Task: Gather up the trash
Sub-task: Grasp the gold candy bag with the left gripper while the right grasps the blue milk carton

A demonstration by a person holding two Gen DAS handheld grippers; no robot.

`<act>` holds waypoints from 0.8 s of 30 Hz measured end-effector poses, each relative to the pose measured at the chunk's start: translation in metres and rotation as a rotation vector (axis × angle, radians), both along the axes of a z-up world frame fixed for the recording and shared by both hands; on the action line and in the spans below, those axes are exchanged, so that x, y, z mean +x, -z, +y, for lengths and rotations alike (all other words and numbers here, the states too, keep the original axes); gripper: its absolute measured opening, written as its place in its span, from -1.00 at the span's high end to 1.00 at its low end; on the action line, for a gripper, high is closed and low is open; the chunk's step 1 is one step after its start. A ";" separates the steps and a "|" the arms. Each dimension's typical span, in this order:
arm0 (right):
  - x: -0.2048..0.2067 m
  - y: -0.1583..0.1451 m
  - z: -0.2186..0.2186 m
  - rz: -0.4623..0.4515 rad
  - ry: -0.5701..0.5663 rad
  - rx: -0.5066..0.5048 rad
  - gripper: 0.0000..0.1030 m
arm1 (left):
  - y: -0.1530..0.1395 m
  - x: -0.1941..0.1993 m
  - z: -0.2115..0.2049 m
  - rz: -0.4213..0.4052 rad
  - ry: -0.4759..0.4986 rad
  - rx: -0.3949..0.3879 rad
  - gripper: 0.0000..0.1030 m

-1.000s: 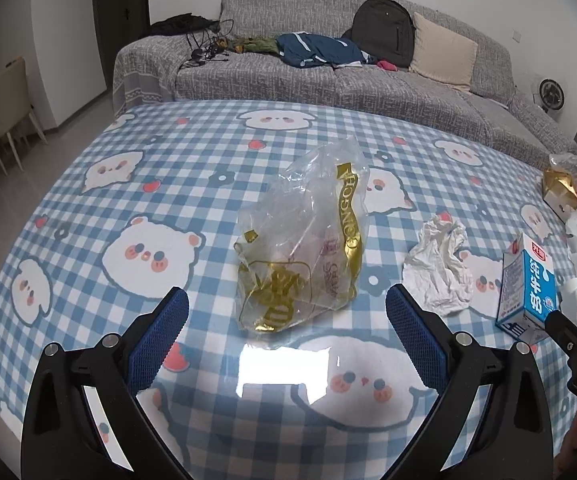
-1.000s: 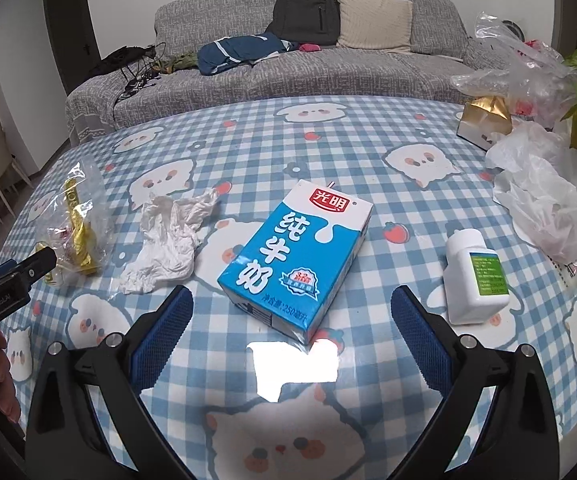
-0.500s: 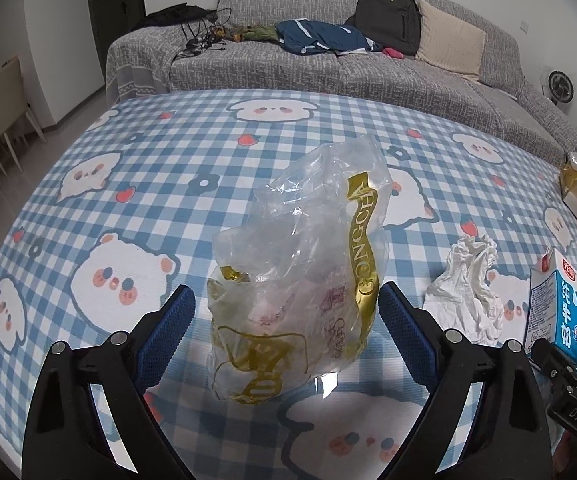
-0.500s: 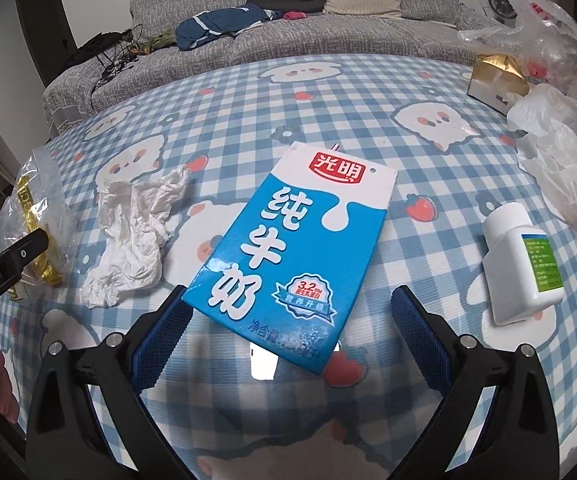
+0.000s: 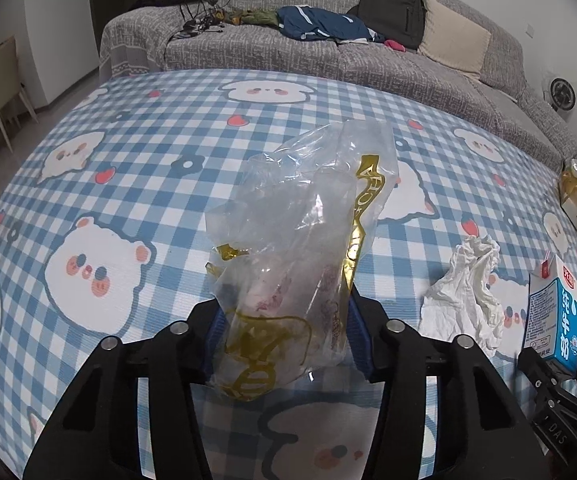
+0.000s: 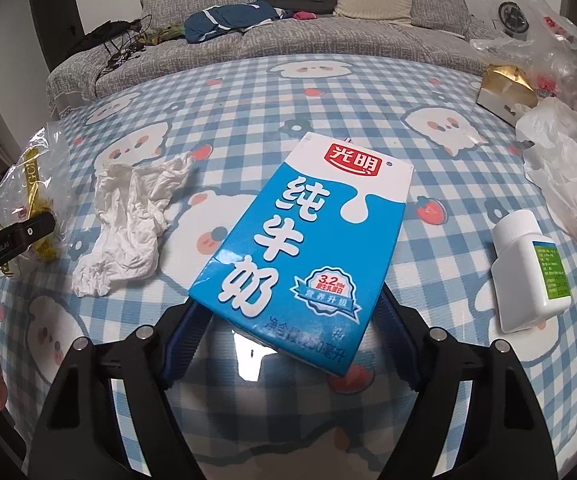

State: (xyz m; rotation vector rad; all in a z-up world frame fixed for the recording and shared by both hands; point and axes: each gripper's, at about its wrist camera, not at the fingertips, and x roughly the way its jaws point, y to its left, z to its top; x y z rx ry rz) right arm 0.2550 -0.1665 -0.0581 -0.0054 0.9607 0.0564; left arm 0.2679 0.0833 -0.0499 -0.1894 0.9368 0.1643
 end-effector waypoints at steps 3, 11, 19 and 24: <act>-0.001 0.000 -0.001 -0.001 -0.007 0.005 -0.44 | 0.001 0.000 -0.003 -0.001 0.006 0.004 0.29; -0.004 -0.002 -0.006 -0.004 -0.014 0.011 -0.41 | -0.001 -0.010 -0.011 -0.006 0.003 0.028 0.37; -0.015 -0.005 -0.008 -0.011 -0.022 0.017 -0.41 | -0.005 -0.027 -0.015 -0.003 0.012 0.037 0.38; -0.027 -0.011 -0.006 -0.027 -0.033 0.017 -0.40 | -0.011 -0.044 -0.015 -0.009 0.005 0.036 0.38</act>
